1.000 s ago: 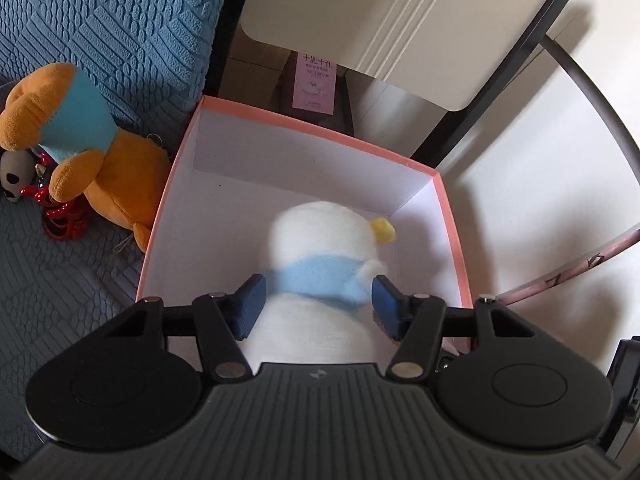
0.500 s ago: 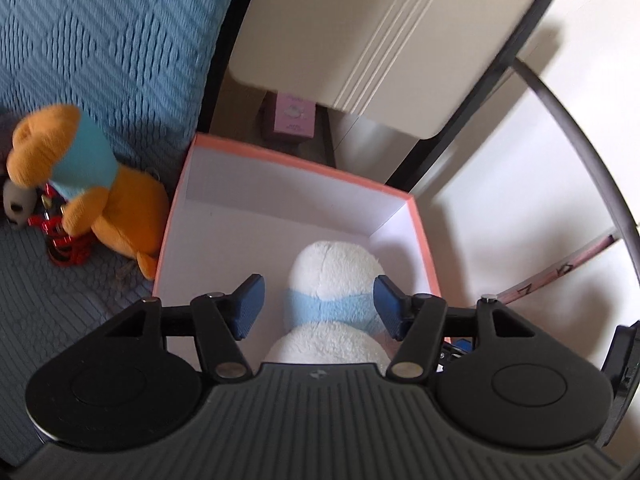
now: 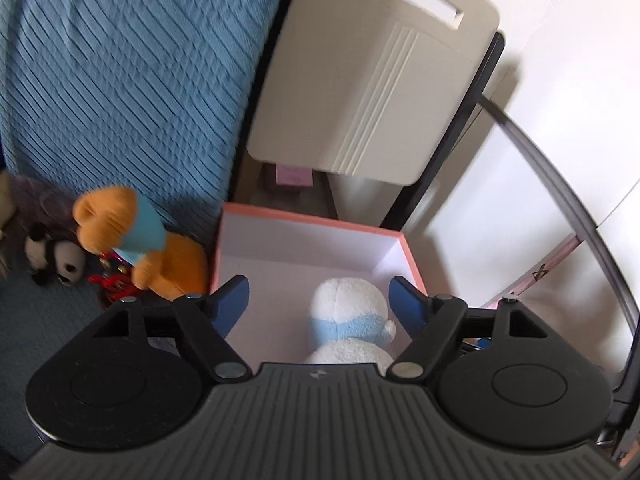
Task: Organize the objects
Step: 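Lower the penguin into the pink box with the left tool while the right tool drops the clip, then open both tools and withdraw them from the pink box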
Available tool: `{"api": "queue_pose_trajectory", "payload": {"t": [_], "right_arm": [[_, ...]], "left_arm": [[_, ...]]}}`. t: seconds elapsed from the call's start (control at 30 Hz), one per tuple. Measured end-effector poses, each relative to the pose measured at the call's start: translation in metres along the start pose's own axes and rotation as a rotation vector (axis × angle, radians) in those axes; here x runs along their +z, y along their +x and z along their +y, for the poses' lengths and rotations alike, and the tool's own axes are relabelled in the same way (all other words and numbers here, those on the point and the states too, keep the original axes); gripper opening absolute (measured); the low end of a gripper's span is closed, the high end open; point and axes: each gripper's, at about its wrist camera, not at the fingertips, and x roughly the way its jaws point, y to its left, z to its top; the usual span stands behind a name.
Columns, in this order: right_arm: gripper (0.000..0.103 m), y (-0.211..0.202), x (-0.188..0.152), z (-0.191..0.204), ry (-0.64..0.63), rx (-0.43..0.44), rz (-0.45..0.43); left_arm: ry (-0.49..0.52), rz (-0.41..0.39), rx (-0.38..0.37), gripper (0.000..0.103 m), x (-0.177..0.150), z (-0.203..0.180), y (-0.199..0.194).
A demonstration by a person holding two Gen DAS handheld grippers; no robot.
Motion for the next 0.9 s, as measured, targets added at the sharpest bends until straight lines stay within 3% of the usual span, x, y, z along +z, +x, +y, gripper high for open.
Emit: {"api": "queue_pose_trajectory", "payload": {"t": [0.13, 0.17, 0.2, 0.27, 0.63, 0.9], "right_arm": [[0.065, -0.019, -0.006, 0.016, 0.002, 0.000, -0.015], [0.072, -0.022, -0.007, 0.018, 0.002, 0.007, -0.014], [0.085, -0.025, -0.009, 0.021, 0.004, 0.019, -0.007], [0.092, -0.031, -0.012, 0.025, 0.011, 0.045, 0.003], [0.093, -0.064, -0.034, 0.067, -0.008, 0.027, -0.062], [0.093, -0.071, -0.050, 0.096, -0.038, 0.041, -0.081]], "left_arm": [[0.001, -0.043, -0.020, 0.089, 0.001, 0.010, -0.032], [-0.001, -0.055, -0.018, 0.091, 0.001, 0.013, -0.040], [-0.001, -0.066, -0.013, 0.091, 0.000, 0.017, -0.048], [0.001, -0.079, -0.006, 0.092, -0.001, 0.023, -0.062], [-0.006, -0.159, -0.047, 0.093, -0.018, 0.059, -0.127], [-0.016, -0.226, -0.024, 0.093, -0.035, 0.086, -0.151]]}}
